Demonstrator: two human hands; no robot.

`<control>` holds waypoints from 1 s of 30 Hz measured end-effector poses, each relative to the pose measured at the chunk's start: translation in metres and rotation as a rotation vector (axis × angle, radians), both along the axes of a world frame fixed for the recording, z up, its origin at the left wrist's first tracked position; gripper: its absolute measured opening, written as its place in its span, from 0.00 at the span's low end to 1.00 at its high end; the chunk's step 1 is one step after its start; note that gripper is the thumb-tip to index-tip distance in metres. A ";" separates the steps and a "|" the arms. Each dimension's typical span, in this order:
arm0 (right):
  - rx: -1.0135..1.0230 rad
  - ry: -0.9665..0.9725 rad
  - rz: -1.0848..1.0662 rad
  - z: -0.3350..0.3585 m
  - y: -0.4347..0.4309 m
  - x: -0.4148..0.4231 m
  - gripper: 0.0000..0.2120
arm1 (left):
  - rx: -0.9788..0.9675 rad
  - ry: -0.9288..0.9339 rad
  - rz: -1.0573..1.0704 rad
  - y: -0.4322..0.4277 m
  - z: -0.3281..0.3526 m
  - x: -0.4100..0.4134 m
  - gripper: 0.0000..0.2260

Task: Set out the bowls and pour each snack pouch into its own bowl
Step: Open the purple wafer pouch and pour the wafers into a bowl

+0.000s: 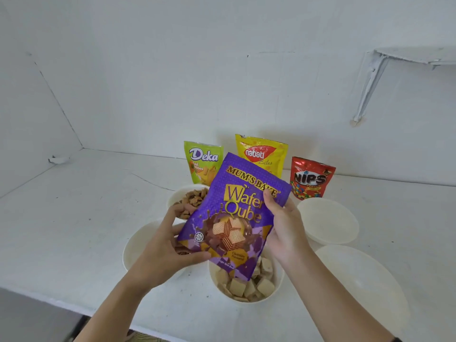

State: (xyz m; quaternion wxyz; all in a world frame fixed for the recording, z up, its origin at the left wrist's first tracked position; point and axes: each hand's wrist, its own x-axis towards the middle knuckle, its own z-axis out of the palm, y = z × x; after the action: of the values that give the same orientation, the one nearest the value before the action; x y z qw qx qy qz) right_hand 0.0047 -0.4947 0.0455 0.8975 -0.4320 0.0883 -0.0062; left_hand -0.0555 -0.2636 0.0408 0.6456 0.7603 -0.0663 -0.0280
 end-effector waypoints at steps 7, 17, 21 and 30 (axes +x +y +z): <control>-0.245 -0.178 0.056 0.032 0.023 0.009 0.23 | 0.043 -0.072 0.147 0.006 0.025 0.005 0.24; -0.379 -0.383 0.290 0.047 0.136 0.004 0.13 | -0.016 -0.186 0.492 0.075 0.070 -0.032 0.17; -0.408 -0.485 0.405 0.052 0.203 -0.014 0.11 | 0.011 -0.216 0.685 0.126 0.076 -0.072 0.20; -0.411 -0.520 0.730 0.045 0.367 -0.083 0.08 | -0.007 -0.212 1.030 0.243 0.064 -0.192 0.28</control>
State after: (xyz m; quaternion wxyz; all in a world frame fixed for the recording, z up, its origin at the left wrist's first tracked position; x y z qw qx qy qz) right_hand -0.0787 -0.1279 0.0909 0.7297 -0.5870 -0.2988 0.1838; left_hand -0.2471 -0.0206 0.1047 0.5678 0.6909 0.2512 0.3704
